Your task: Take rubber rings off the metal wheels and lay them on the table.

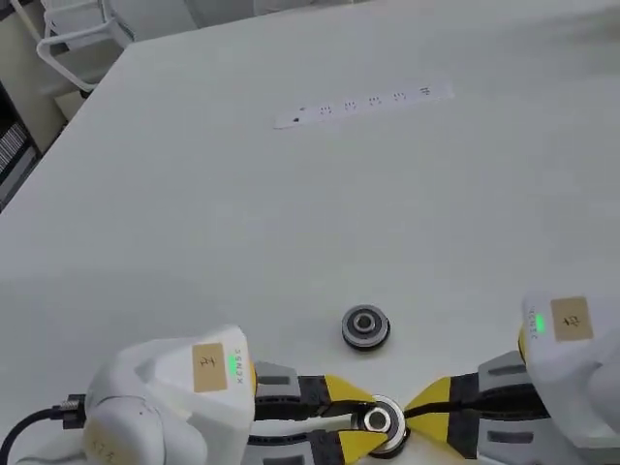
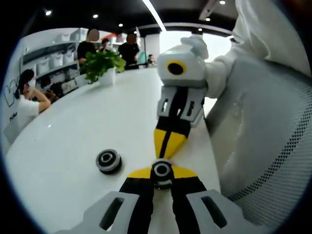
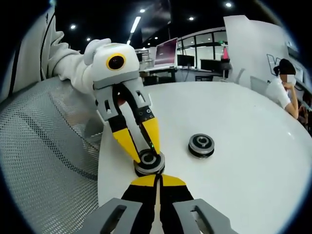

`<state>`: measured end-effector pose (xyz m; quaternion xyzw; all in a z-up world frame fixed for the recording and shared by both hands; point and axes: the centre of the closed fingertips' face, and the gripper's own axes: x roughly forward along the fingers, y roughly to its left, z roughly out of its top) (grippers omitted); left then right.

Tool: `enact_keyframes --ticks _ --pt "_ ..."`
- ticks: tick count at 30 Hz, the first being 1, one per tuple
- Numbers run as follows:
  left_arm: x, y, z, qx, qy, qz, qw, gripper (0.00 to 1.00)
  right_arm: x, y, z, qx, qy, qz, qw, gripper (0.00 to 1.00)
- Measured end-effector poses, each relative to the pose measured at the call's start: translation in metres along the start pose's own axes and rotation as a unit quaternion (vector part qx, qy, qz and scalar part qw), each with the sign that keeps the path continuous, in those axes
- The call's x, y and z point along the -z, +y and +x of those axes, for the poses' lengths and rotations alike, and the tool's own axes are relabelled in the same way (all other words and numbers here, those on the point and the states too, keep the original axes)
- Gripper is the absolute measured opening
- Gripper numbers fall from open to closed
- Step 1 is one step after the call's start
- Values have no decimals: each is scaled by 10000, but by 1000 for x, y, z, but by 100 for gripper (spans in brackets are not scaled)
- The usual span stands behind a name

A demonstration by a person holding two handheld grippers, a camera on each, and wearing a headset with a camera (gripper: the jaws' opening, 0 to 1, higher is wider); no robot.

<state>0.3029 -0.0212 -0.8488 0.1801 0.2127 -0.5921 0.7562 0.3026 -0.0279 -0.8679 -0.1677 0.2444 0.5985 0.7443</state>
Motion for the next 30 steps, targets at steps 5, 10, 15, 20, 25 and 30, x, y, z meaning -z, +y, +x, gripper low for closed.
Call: enact_keyframes --ticks 5,10,15,20,25,30 --pt "0 0 0 -16 5 -2 10000 13 0 0 1 55 69 -199 9998 0" --pt "0 1 0 -27 -2 -17 10000 13 0 -1 1 139 171 -517 9984 0" --pt "0 1 0 -46 4 -11 10000 13 0 -2 1 208 223 -675 9973 0" --pt "0 1 0 -64 -4 -22 10000 13 0 -3 1 255 305 -886 9953 0" --pt "0 1 0 -64 -2 22 10000 13 -1 -5 -1 168 73 302 9994 0" --pt "0 1 0 -61 -1 59 10000 13 0 -8 -2 -18 -276 1203 9924 0"
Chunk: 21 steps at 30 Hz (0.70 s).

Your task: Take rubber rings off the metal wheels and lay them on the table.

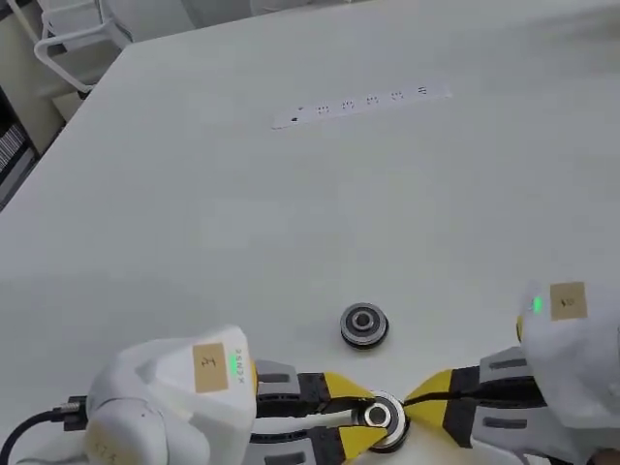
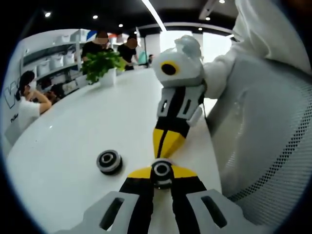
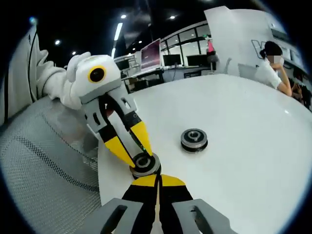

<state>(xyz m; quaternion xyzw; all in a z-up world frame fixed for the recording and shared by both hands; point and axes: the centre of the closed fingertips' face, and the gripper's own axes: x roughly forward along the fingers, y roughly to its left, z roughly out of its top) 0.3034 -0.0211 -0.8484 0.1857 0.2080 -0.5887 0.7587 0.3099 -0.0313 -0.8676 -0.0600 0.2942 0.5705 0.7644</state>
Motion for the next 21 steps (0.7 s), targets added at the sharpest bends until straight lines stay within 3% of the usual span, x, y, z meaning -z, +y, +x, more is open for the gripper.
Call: enact_keyframes --ticks 2,5,9,12,17,20,21 --pt "0 0 0 8 -10 11 10000 13 -2 2 0 -7 -11 -96 10000 0" --pt "0 0 0 12 -35 13 10000 13 -1 1 0 -7 38 70 10000 0" --pt "0 -1 0 17 -50 24 10000 13 -2 2 -1 -157 -106 882 9959 0" --pt "0 -1 0 24 -64 22 10000 13 -8 3 -5 -325 -248 1739 9839 0" --pt "0 -1 0 26 -69 45 10000 13 -8 6 -6 -547 -383 2482 9664 0" --pt "0 -1 0 28 -72 50 10000 13 -14 5 -8 -708 -624 2820 9548 0" --pt "0 -1 -1 23 -71 48 10000 13 -11 3 -8 -687 -591 2852 9542 0"
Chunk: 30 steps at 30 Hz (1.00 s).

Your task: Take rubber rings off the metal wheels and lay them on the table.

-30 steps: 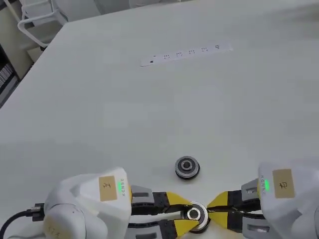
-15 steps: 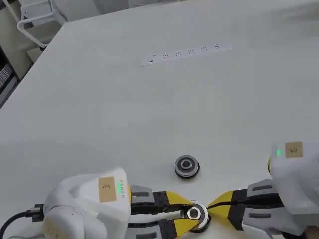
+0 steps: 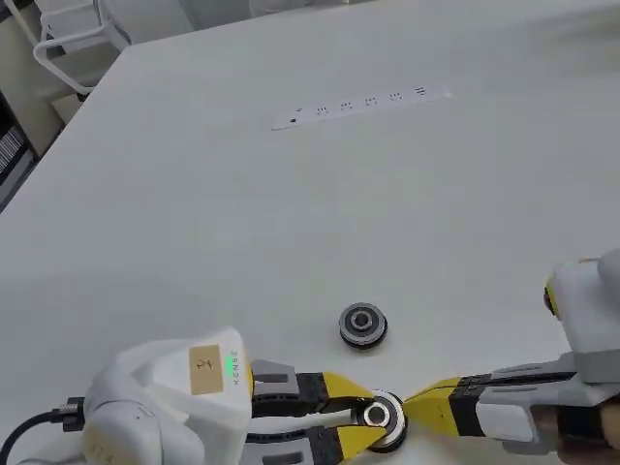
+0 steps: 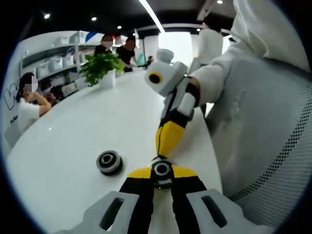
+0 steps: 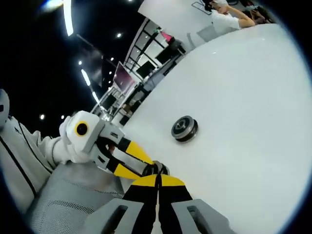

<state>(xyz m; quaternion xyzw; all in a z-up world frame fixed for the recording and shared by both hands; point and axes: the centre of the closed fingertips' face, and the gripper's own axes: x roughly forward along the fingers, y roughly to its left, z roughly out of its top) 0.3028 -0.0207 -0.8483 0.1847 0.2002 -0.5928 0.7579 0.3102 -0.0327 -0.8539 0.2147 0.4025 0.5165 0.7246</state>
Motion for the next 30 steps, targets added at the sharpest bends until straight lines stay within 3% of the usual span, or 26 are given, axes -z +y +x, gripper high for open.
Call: enact_keyframes --ticks 5,23,30 --pt "0 0 0 -12 4 -5 10000 13 -1 6 0 -134 -102 264 9995 0" --pt "0 1 1 -20 -54 -13 10000 13 -1 14 5 -208 -43 213 9995 0" --pt "1 2 0 -22 -199 -116 9997 13 -1 16 7 -263 -42 251 9993 0"
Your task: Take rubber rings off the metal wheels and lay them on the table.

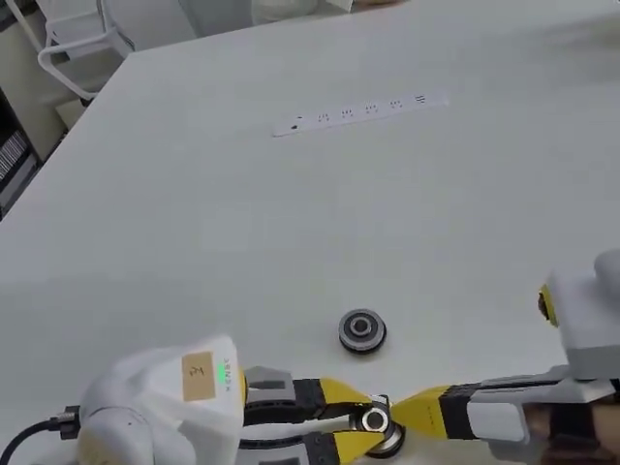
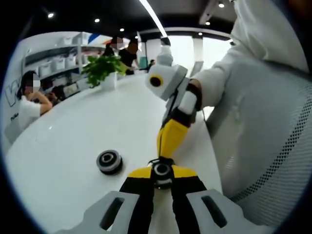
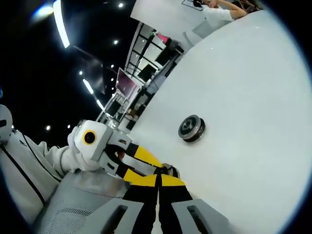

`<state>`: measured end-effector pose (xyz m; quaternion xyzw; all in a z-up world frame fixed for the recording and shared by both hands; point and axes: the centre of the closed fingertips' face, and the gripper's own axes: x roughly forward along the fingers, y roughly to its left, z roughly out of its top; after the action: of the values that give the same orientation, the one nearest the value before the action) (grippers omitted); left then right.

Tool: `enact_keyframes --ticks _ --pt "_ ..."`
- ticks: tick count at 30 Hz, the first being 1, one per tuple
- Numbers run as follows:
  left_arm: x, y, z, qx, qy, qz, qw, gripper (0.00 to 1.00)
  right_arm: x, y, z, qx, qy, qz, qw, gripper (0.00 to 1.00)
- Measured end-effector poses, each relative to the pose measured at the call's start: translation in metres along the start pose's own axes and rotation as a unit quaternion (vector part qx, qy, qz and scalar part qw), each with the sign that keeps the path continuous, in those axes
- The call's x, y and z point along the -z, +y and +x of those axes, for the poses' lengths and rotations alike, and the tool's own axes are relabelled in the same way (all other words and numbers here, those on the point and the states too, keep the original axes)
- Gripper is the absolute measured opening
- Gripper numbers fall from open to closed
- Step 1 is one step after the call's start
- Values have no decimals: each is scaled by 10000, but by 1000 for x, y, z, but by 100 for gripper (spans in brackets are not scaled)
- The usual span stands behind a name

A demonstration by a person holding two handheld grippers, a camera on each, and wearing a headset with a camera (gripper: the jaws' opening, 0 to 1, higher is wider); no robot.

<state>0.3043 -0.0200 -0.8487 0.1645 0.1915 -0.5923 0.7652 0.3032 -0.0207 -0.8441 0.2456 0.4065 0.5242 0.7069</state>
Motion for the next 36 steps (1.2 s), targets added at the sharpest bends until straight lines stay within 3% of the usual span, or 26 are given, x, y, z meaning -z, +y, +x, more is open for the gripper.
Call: enact_keyframes --ticks 4,19,21,23,27,36 --pt "0 0 0 2 -116 -112 9999 13 0 0 1 -56 23 7 10000 0" --pt "-1 0 0 -11 -130 -123 9998 13 -2 11 6 -196 10 -90 9998 0" --pt "-1 0 0 -17 -124 -135 9998 13 -8 26 6 -581 -165 84 9981 0" --pt "-1 -1 0 -19 -108 -104 9999 13 -3 11 6 -97 93 -403 9991 0" --pt "-1 0 0 -24 -93 -122 9999 13 -3 13 6 -181 33 -208 9996 0" --pt "-2 0 1 -53 51 -210 9998 13 -2 2 4 67 100 -268 9996 0"
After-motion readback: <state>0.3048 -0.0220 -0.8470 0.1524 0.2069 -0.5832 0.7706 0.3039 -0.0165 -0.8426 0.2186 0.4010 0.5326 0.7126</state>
